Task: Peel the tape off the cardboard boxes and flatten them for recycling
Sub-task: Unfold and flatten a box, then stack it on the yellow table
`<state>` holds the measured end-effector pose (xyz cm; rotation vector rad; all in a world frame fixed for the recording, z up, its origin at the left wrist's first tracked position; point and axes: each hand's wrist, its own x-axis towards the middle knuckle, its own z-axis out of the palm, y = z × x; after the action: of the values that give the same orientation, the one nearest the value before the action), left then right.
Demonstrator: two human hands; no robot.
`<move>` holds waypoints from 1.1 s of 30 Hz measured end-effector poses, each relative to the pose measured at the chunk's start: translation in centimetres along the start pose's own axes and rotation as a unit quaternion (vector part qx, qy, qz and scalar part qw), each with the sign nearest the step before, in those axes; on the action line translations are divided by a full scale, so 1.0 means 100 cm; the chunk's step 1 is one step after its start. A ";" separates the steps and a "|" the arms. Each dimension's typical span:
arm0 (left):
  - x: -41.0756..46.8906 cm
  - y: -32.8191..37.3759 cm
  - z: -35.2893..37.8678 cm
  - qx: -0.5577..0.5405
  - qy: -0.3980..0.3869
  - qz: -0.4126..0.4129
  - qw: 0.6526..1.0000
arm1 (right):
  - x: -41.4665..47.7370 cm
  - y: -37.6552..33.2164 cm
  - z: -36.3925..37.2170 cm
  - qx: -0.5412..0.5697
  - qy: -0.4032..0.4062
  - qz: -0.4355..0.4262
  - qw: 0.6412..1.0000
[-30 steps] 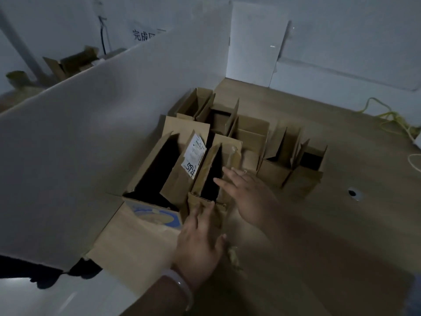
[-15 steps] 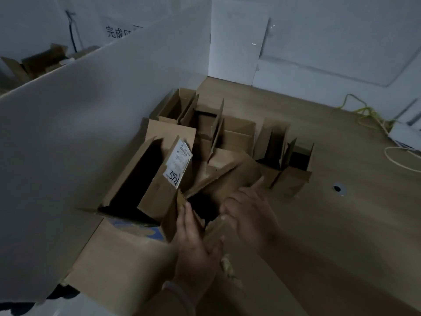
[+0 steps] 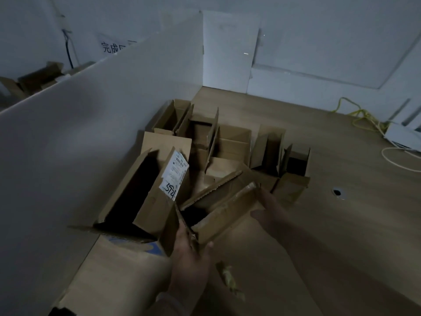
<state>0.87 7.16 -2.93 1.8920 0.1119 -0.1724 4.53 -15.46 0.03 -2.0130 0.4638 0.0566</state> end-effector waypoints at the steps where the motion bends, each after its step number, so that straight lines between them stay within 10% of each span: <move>1: 0.003 0.002 -0.001 0.001 0.000 -0.006 1.000 | -0.004 -0.002 0.002 0.038 0.022 -0.024 0.999; 9: -0.006 0.050 0.008 -0.076 -0.006 -0.009 0.997 | -0.061 0.021 -0.033 0.115 0.162 -0.100 0.975; 16: -0.033 0.100 0.062 -0.159 -0.094 0.020 0.983 | -0.106 0.062 -0.107 0.185 0.264 0.004 0.947; 29: -0.124 0.126 0.165 -0.149 -0.248 -0.065 0.955 | -0.209 0.145 -0.225 0.367 0.200 0.076 0.905; 33: -0.146 0.127 0.182 -0.219 -0.205 -0.108 0.948 | -0.228 0.158 -0.247 0.289 0.178 0.038 0.940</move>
<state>-12.65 -14.06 5.71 1.3650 0.0664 -0.6341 -25.96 -36.41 3.79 -1.4211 0.6956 -0.3642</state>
